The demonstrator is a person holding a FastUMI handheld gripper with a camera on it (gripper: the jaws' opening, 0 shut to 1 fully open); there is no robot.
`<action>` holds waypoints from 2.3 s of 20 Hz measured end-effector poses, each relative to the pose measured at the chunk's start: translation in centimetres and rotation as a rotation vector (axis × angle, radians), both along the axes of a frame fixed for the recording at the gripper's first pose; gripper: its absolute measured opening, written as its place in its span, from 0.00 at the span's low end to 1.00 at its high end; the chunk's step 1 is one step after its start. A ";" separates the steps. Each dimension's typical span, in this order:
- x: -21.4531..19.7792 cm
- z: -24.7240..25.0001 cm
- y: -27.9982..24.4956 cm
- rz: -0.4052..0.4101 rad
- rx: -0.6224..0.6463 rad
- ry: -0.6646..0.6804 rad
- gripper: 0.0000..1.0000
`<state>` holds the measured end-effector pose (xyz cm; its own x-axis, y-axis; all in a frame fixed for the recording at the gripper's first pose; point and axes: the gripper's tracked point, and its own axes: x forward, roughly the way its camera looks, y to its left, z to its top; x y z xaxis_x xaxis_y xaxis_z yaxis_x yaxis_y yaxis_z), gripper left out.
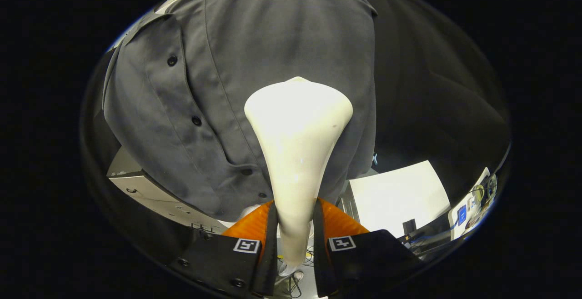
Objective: Iron the clothes twice with a garment steamer, once on the left side and once on the right side.
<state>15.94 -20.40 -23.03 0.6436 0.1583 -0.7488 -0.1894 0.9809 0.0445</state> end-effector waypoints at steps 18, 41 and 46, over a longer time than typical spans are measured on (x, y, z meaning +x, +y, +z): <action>-1.8 -9.5 -2.9 -0.014 -0.004 0.143 0.41; -4.3 -11.9 -3.1 -0.101 0.006 0.174 0.41; -4.4 -6.0 0.0 -0.120 0.028 0.070 0.41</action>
